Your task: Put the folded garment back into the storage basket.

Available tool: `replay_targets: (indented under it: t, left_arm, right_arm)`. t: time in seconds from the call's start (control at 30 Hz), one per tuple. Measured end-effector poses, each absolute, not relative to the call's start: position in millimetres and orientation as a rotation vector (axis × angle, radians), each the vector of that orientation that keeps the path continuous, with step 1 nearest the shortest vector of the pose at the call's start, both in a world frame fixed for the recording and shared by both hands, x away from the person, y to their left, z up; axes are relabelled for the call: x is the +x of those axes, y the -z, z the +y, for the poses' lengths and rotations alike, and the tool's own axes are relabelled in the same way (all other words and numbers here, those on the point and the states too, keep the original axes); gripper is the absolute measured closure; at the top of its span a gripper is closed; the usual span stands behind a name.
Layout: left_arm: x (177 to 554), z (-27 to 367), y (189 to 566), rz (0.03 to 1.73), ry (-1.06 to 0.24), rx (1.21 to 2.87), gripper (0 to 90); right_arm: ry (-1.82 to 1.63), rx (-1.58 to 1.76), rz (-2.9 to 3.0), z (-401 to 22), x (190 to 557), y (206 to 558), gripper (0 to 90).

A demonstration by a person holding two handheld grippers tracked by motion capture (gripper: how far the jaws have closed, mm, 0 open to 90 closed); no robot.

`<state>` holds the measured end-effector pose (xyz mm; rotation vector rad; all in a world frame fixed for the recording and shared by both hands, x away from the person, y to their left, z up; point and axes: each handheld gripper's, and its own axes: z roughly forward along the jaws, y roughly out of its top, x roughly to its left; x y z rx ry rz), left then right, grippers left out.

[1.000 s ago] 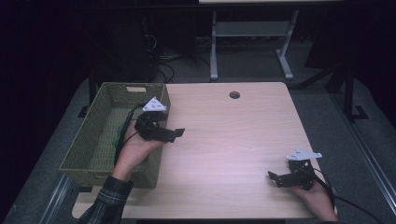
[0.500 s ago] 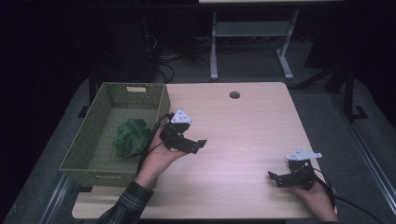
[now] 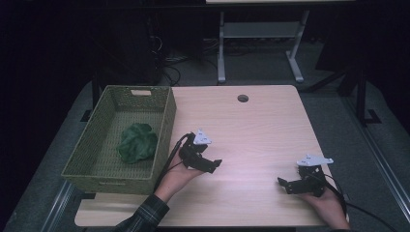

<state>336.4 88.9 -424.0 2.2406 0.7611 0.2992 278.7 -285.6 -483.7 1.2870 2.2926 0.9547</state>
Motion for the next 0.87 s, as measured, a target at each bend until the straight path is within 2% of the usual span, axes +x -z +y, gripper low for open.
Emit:
replay_targets:
  t: [0.43,0.87]
  left_arm:
    - [337,90,458,0.763,-0.341,2.276,13.3]
    - [336,92,473,0.783,-0.305,2.303,12.9]
  right_arm:
    - [-0.955,1.288,2.293,-286,279,484,0.0]
    - [-0.955,1.288,2.293,-286,279,484,0.0]
